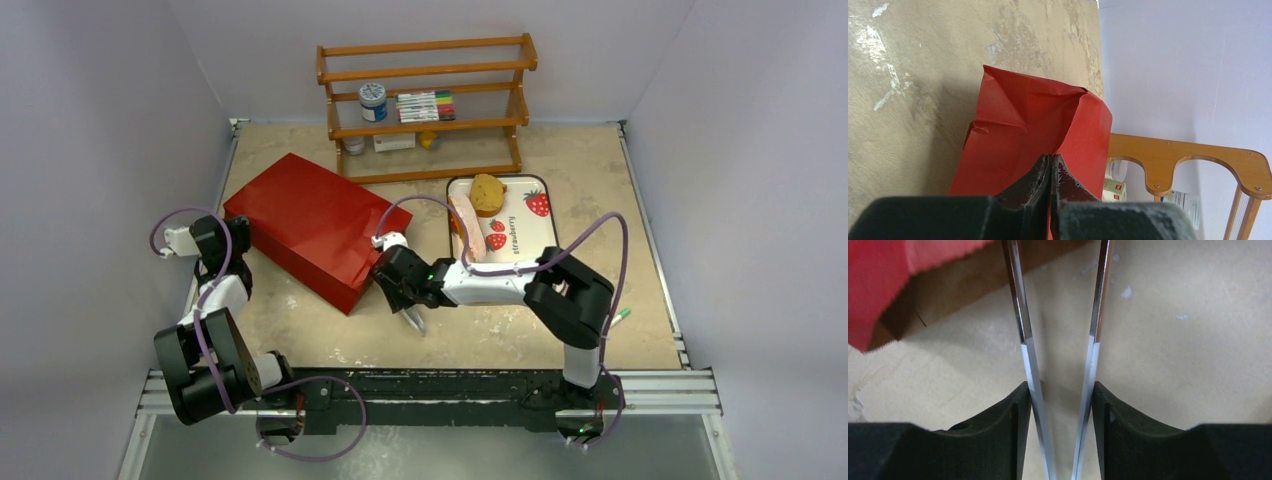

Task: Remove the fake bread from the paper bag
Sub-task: Take out the fake bread from the paper bag.

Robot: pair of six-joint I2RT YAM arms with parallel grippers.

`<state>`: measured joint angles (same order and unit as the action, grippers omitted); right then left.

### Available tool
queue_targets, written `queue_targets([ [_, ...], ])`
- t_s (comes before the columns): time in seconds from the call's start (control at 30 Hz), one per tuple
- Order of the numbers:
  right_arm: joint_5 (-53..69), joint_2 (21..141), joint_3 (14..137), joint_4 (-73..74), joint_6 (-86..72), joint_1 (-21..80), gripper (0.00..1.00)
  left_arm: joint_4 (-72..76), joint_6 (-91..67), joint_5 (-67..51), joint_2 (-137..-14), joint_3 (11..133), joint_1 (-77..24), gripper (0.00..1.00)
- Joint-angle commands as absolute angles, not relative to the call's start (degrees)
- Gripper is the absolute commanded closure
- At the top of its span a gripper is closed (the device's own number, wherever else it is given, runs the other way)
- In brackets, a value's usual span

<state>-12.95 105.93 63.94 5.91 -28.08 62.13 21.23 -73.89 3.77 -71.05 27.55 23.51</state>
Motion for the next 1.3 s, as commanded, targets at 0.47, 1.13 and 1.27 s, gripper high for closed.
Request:
queue_targets([
  [0.47,-16.4,116.9,77.2,8.9,-27.6,57.9,0.49,22.6,-74.2,3.7,-69.7,29.6,24.0,1.00],
  [1.13,-16.5,124.8,80.8,6.8,-27.1,56.1,0.83,23.8,-73.4,3.9,-70.6,28.4,24.0,1.00],
  [1.27,-16.5,120.9,77.9,7.2,-27.8,56.0,0.99,23.9,-74.1,4.6,-70.1,27.9,24.0,1.00],
])
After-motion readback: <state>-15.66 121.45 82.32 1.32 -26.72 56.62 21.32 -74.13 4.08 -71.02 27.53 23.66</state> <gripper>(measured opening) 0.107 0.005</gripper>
